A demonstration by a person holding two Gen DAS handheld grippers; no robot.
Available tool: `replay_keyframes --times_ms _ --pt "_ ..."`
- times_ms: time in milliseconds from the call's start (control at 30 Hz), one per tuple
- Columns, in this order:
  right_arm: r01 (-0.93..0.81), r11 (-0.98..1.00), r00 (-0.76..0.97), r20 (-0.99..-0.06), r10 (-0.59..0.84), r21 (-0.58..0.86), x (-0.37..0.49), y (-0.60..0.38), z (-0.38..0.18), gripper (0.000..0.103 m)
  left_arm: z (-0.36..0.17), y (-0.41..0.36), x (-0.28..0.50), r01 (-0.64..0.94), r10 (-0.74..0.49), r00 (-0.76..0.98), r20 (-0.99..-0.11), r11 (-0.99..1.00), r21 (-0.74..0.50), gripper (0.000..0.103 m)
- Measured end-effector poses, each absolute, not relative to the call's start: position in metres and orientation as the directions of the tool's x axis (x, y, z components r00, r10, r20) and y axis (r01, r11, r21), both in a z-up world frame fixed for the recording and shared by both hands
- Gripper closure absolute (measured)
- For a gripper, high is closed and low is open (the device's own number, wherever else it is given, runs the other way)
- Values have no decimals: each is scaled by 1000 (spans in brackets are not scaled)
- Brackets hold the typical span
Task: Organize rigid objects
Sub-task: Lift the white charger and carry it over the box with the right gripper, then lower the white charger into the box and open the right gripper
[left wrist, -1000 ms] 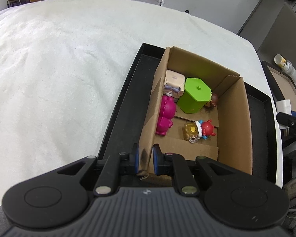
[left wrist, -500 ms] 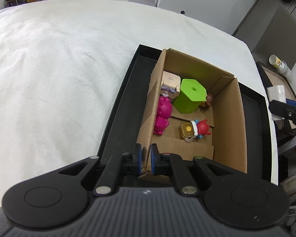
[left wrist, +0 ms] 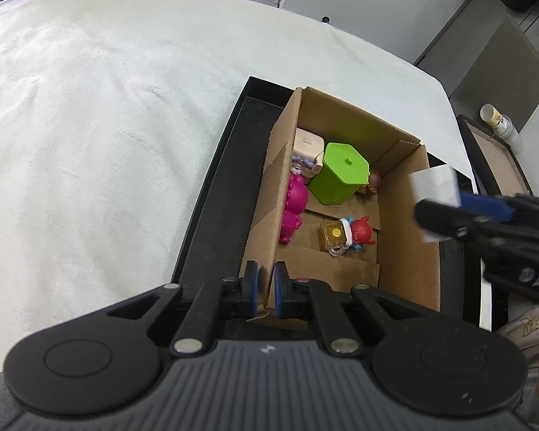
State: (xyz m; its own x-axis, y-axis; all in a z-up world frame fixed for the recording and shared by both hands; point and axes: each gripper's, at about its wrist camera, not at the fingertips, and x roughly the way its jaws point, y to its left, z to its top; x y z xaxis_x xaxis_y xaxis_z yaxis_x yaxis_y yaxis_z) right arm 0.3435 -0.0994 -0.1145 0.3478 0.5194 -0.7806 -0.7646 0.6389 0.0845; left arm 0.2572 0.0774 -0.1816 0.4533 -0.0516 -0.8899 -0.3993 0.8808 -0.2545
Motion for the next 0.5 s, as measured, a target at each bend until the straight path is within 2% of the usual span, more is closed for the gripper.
replay_keyframes --times_ms 500 --pt "-729 654 195 -854 482 203 350 -73 -161 66 -184 89 253 -385 -106 473 -874 868 -314 95"
